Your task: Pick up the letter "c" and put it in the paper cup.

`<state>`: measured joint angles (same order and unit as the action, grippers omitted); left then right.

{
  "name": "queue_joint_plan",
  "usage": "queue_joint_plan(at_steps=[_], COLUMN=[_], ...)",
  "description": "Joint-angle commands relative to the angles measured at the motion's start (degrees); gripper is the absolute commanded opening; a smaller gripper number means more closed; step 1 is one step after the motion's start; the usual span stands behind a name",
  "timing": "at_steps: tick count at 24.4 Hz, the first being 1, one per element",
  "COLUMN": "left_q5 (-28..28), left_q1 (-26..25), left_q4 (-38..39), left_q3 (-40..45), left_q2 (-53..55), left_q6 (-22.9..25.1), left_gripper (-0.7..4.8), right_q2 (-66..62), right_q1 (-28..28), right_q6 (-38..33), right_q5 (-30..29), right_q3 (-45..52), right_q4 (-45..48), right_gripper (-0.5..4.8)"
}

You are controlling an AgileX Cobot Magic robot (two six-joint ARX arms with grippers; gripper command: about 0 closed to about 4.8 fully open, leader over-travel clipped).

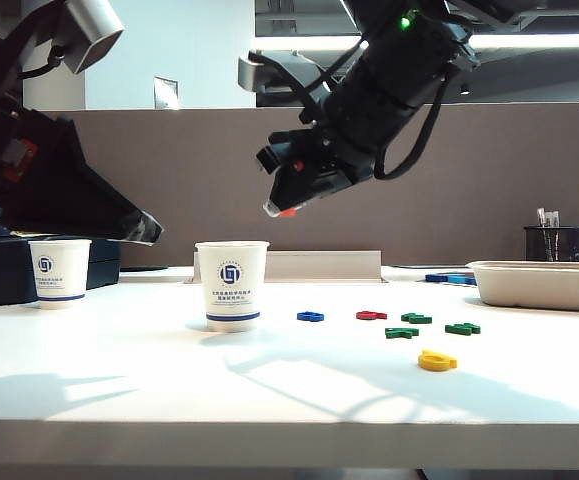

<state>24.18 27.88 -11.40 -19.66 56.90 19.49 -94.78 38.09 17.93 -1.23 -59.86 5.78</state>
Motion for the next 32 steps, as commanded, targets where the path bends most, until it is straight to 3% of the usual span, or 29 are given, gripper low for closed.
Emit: queue_joint_plan(at_steps=[1, 10, 24, 32], left_q5=[0.0, -0.1, -7.9, -8.5], left_q1=[0.1, 0.1, 0.1, 0.1], left_q4=[-0.7, -5.4, -12.7, -14.0], left_q3=[-0.4, -0.4, -1.6, -2.0], left_q2=[-0.1, -0.1, 0.0, 0.4], left_q6=[0.0, -0.6, -6.5, -7.0], left_gripper=[1.52, 1.52, 1.52, 1.52], right_q2=[0.1, -0.2, -4.9, -8.8], right_q1=[0.1, 0.1, 0.4, 0.9], right_q6=[0.1, 0.1, -3.4, -4.7], right_q5=[-1.7, -3.3, -5.2, -5.8], right_q3=[-1.6, -2.9, -6.2, -8.7], right_q4=[1.8, 2.2, 2.3, 2.6], right_gripper=[1.03, 1.03, 1.04, 1.03])
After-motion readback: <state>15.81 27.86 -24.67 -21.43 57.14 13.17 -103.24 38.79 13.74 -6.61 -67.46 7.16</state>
